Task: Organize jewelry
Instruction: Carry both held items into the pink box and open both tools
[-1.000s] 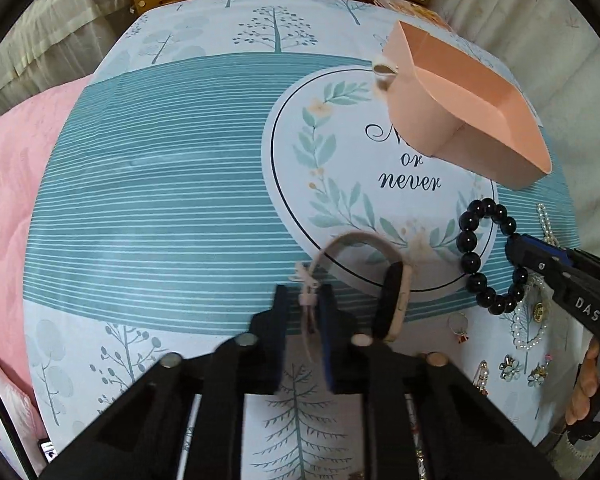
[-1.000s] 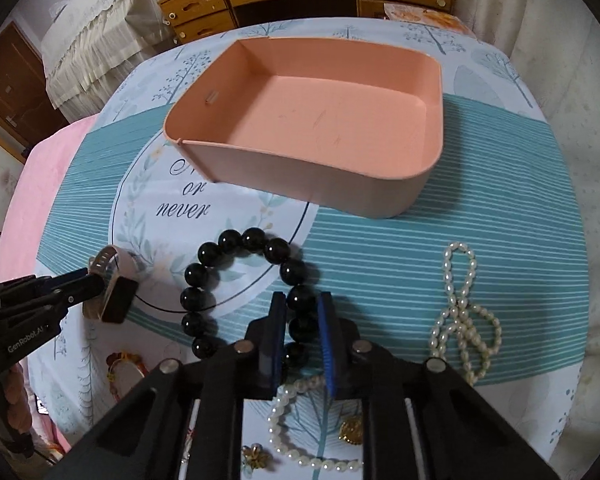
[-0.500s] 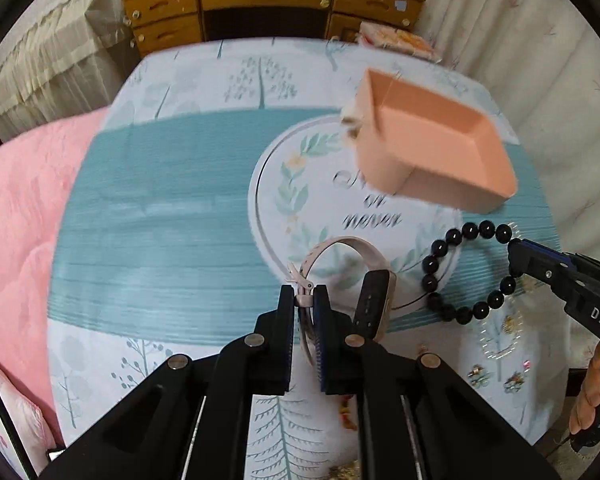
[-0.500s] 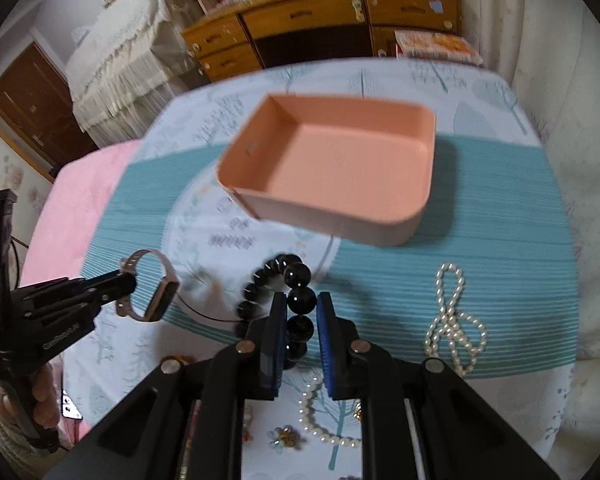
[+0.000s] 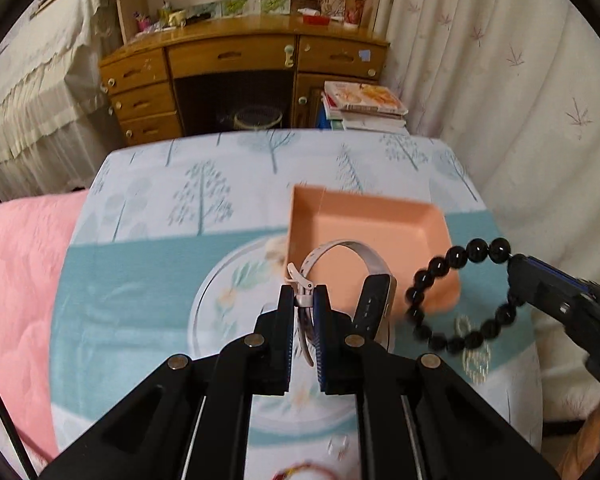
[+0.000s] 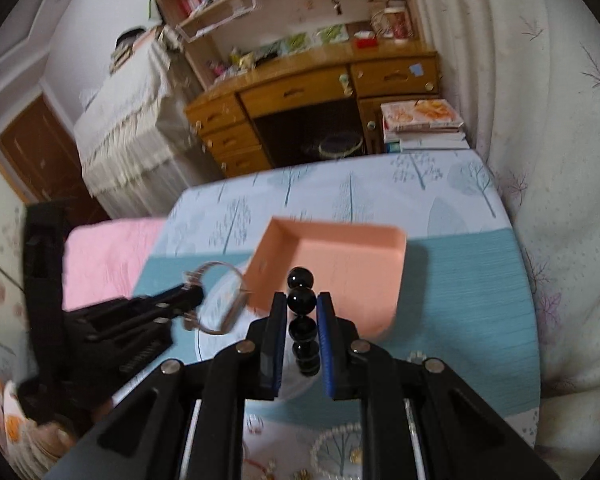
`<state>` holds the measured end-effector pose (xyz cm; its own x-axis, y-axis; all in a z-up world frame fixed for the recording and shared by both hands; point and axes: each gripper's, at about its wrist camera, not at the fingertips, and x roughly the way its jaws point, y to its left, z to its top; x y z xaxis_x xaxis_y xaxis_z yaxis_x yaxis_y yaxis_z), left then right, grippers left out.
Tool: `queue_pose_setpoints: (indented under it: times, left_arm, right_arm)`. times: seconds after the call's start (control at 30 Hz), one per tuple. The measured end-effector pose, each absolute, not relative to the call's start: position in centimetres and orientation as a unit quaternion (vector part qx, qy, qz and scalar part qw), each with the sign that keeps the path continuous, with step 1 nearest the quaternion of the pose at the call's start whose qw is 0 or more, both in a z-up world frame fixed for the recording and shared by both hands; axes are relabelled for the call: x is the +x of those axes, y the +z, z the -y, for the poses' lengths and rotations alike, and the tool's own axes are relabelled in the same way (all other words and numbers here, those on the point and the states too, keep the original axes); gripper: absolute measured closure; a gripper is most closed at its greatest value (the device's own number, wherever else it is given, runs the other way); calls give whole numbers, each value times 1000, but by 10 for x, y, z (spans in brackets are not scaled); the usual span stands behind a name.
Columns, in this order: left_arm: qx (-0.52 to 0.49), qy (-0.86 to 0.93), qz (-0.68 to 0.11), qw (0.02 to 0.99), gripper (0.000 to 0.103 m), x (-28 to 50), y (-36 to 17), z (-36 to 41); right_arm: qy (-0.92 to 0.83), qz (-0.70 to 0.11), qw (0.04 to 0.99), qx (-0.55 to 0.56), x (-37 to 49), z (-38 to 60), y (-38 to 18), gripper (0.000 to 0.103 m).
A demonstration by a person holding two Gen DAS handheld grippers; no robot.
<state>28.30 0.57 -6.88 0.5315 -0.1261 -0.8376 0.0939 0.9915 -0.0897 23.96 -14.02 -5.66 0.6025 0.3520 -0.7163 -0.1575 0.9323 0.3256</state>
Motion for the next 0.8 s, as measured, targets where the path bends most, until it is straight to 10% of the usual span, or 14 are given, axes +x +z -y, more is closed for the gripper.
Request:
queue_pose_setpoints:
  times: [0.67, 0.8]
  left_arm:
    - [52, -6, -549, 834, 91, 321, -158, 13]
    - [31, -21, -551, 833, 55, 313, -150, 4]
  right_arm:
    - [109, -476, 865, 120, 287, 141, -131, 87]
    - [113, -477, 865, 106, 277, 134, -130, 87]
